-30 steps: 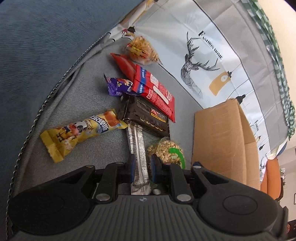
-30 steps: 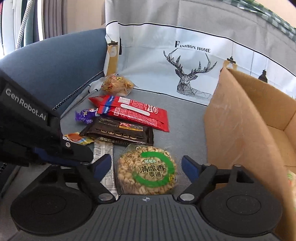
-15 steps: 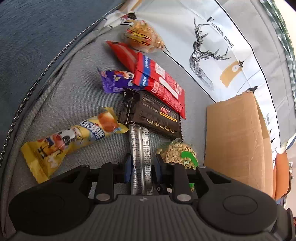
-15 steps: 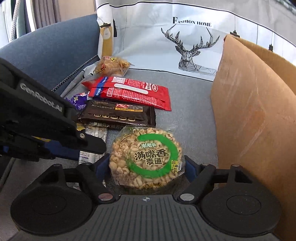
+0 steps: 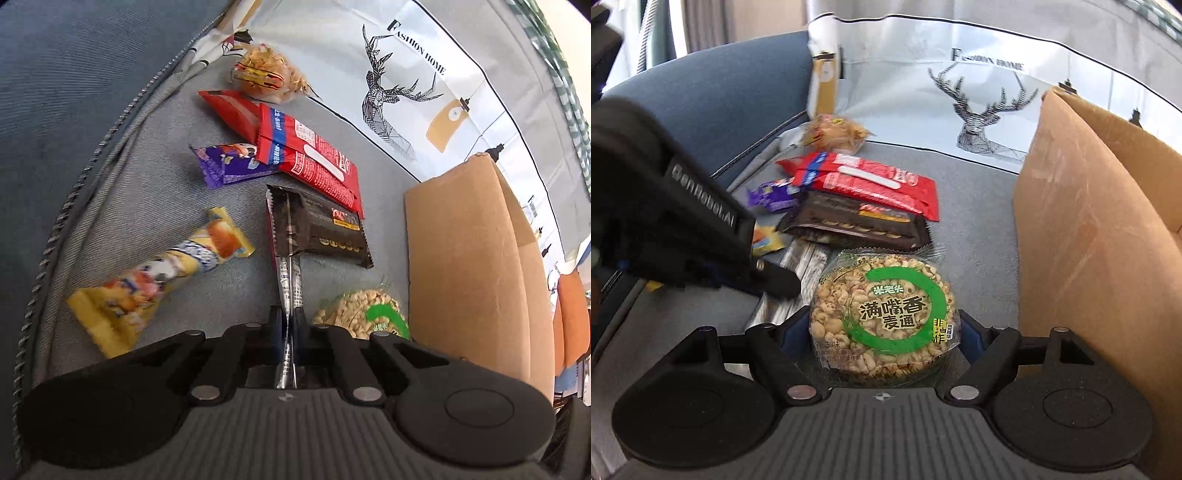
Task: Organize snacks
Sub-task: 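Grasp the white stick packet with the left tool while the right tool holds the nut cake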
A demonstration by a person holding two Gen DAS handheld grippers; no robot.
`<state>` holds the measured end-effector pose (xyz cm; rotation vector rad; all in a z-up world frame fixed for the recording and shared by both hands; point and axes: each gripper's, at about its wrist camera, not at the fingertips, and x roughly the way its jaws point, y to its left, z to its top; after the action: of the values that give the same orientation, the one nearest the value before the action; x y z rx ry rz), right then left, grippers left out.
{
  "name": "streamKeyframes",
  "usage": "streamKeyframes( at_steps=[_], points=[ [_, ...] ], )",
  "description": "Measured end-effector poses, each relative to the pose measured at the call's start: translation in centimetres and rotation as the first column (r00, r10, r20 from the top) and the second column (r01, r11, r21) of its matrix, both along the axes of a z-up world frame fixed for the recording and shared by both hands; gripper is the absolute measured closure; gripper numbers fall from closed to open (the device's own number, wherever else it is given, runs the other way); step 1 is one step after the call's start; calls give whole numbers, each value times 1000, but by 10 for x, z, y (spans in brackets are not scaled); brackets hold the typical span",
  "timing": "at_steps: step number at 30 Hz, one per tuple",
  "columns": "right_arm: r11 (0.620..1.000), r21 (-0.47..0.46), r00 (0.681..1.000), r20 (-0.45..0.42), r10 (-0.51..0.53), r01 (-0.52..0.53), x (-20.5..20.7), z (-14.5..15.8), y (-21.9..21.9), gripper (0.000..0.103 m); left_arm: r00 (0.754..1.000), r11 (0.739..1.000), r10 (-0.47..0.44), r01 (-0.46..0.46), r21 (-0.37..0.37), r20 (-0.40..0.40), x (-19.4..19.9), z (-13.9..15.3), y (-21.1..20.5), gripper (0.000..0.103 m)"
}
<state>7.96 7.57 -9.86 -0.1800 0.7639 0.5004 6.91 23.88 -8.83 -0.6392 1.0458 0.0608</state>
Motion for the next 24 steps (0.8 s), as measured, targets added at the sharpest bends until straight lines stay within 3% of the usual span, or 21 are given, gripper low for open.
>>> streamKeyframes(
  at_steps=[11, 17, 20, 24],
  points=[
    [993, -42, 993, -42, 110, -112, -55, 12, -14, 22, 999, 999, 16, -14, 43, -46, -45, 10, 6, 97],
    [985, -78, 987, -65, 149, -154, -72, 8, -16, 22, 998, 995, 62, -59, 84, -30, -48, 15, 4, 86],
    [985, -72, 986, -76, 151, -156, -73, 7, -20, 22, 999, 990, 29, -26, 142, -20, -41, 18, -6, 68],
    [986, -63, 985, -89, 148, -154, -71, 4, -21, 22, 999, 976, -19, 27, 217, -39, -32, 18, -22, 67]
  ],
)
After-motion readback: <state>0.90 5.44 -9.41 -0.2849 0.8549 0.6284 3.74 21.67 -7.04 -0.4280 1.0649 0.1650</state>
